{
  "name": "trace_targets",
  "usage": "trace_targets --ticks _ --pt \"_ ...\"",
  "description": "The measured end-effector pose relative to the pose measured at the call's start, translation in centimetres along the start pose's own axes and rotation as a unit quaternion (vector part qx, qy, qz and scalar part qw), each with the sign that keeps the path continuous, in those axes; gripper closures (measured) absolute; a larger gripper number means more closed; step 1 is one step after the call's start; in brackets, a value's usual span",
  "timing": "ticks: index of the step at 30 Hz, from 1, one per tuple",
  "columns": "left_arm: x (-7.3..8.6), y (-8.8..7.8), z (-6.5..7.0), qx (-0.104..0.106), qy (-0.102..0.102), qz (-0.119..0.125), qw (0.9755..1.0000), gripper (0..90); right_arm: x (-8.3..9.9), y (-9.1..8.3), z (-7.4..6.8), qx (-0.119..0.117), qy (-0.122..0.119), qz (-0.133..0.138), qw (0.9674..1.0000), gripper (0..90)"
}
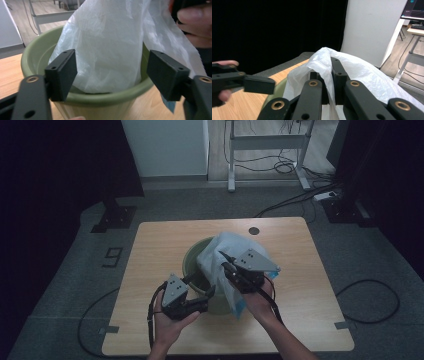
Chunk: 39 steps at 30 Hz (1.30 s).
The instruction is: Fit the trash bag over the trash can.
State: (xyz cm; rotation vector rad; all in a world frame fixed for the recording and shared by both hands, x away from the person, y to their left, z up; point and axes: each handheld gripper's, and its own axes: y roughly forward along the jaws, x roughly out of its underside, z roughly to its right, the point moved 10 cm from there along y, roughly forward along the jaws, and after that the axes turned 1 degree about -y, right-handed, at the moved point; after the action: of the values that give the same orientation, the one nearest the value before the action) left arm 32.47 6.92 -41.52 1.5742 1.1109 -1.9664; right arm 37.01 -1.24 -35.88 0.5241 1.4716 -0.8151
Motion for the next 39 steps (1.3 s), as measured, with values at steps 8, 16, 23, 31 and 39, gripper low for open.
trace_targets --ticks 8,16,23,31,39 --pt "-0.7 1.5 0.6 -0.007 0.006 0.005 0.9999 44.7 0.3 0.0 -0.1 -0.003 0.001 -0.004 1.0000 84.7" --pt "-0.9 2.4 1.1 0.011 0.002 -0.001 0.9999 81.7 1.2 -0.5 -0.1 -0.019 0.006 -0.008 0.9998 67.9" --pt "-0.9 2.7 0.6 0.010 -0.013 0.000 0.9999 89.7 2.5 -3.1 -0.6 0.000 -0.002 0.006 1.0000 36.4" --pt "-1.0 2.4 0.1 0.002 -0.023 0.002 0.9997 89.9 7.2 -7.4 -1.1 0.026 0.021 0.007 0.9994 26.5" --pt "-1.4 2.4 0.1 -0.001 -0.024 0.005 0.9997 89.9 12.2 -8.5 -1.5 0.067 0.056 0.006 0.9962 22.1"
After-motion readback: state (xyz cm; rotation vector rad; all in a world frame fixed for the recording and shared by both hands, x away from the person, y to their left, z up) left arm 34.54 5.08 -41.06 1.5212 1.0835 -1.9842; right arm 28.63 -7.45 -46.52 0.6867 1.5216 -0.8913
